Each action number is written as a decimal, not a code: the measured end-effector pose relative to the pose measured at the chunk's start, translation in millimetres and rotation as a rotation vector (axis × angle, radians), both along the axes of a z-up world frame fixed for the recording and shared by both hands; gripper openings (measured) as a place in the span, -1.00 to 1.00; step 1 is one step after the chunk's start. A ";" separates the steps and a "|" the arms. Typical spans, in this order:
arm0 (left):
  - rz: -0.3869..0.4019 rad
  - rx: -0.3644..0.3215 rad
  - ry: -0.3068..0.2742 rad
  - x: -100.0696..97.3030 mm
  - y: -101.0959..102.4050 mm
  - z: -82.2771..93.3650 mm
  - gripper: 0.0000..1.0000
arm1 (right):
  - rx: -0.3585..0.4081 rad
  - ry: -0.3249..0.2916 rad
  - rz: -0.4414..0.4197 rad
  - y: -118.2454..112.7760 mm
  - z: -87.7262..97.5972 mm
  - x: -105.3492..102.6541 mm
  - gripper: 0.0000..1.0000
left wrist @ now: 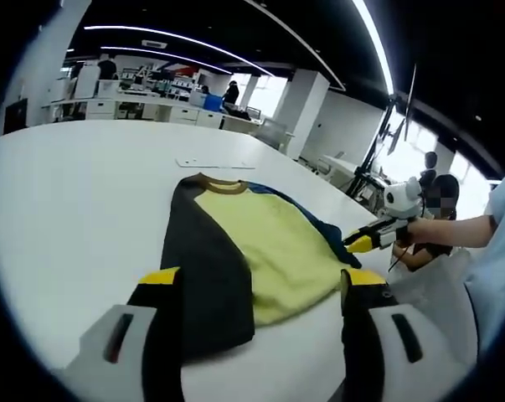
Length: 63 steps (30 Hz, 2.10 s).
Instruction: Fold the garment on the visible template until the final outline fits inside the template.
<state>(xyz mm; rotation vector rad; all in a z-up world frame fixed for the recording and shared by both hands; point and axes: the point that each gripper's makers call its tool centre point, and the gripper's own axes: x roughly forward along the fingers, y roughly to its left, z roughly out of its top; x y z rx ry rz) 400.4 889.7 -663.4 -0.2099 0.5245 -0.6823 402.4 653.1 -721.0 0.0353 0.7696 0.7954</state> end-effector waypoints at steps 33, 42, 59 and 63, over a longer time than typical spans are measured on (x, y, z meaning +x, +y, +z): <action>-0.025 -0.026 0.036 -10.8 -12.8 -11.7 0.47 | -0.038 -0.036 -0.203 -71.4 -17.2 0.1 0.12; 0.003 -0.038 0.053 -14.5 -5.2 -16.5 0.45 | -0.142 -0.052 -0.196 -68.3 -34.1 14.3 -0.42; 0.022 -0.043 0.057 -17.2 -0.5 -16.5 0.45 | -0.128 0.013 -0.193 -59.2 -48.1 16.6 -0.79; 0.019 -0.041 0.061 -17.1 -2.1 -17.4 0.45 | -0.136 0.012 -0.212 -62.7 -46.3 16.5 -1.00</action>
